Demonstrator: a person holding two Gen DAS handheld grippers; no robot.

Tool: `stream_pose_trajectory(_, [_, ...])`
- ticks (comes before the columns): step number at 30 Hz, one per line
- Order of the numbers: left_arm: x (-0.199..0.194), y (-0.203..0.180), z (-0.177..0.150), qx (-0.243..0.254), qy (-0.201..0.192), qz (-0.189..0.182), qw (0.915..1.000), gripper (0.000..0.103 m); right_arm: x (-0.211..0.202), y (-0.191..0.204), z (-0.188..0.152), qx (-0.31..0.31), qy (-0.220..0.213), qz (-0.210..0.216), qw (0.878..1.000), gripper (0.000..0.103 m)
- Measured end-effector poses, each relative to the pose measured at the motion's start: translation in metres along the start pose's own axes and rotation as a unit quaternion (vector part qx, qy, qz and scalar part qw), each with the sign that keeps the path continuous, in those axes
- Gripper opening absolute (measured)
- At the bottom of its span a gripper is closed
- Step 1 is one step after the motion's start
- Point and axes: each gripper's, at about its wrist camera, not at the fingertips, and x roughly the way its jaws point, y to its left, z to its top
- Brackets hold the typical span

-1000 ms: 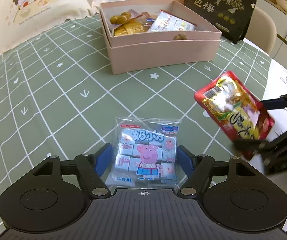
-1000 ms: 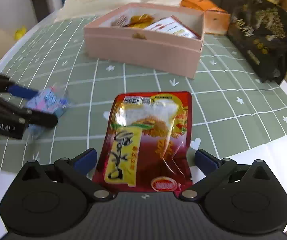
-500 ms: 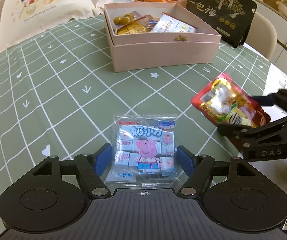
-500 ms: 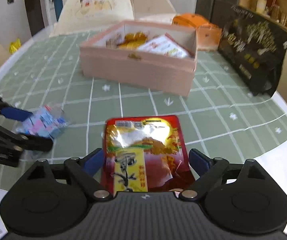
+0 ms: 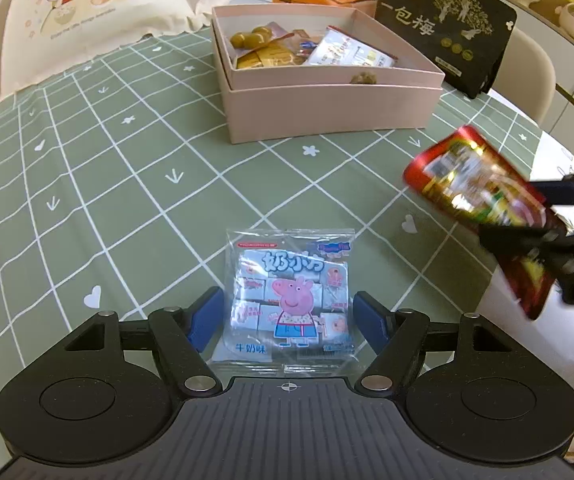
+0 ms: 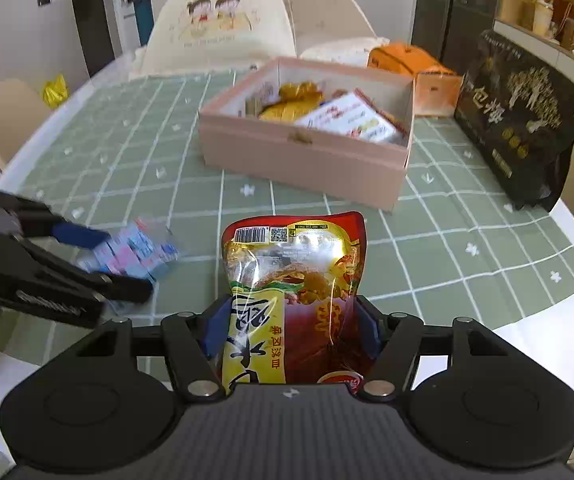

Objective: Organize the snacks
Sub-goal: 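Carry the red bag and Peppa Pig bag into the pink box and release both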

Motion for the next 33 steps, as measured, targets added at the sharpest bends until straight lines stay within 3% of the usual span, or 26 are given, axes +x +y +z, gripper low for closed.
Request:
stream_pose_trajectory(3, [0.000,-0.001,-0.001,0.008,-0.001,0.002,1.0000,0.076,-0.009,-0.009,0.006,0.022,-0.006,0.007,1.000,0.063])
stream_pose_trajectory(6, [-0.001,-0.004,-0.004,0.023,-0.009,0.012,0.9996,0.069,-0.015,-0.020,0.009,0.046,-0.010,0.010,0.999,0.063])
stream_pose_trajectory(10, [-0.007,-0.001,-0.005,0.024,-0.018,-0.012,0.9995,0.064,-0.021,-0.026,0.005,0.056,-0.011,-0.002,0.998,0.063])
stream_pose_trajectory(13, [-0.036,-0.001,0.004,0.013,-0.063,-0.033,0.9974,0.064,-0.028,-0.028,0.001,0.058,-0.013,-0.012,0.998,0.063])
stream_pose_trajectory(18, [-0.094,-0.001,0.079,0.008,-0.184,-0.070,0.9803,0.064,-0.043,-0.036,0.000,0.076,-0.027,-0.022,0.996,0.064])
stream_pose_trajectory(21, [-0.098,0.000,0.140,-0.011,-0.231,-0.094,0.9683,0.067,-0.048,-0.037,0.008,0.086,-0.039,-0.032,0.995,0.064])
stream_pose_trajectory(22, [-0.089,0.003,0.159,-0.022,-0.238,-0.105,0.9653,0.068,-0.049,-0.037,0.012,0.089,-0.042,-0.034,0.995,0.064])
stream_pose_trajectory(25, [-0.043,0.013,0.201,-0.050,-0.187,-0.096,0.9763,0.063,-0.050,-0.034,0.022,0.093,-0.048,-0.034,0.994,0.065])
stream_pose_trajectory(29, [-0.048,0.028,0.183,-0.070,-0.223,-0.117,0.9652,0.062,-0.050,-0.030,0.024,0.085,-0.039,-0.044,0.995,0.065])
stream_pose_trajectory(33, [-0.046,0.043,0.133,-0.093,-0.183,-0.130,0.9699,0.062,-0.051,-0.040,0.022,0.103,-0.030,-0.030,0.994,0.065])
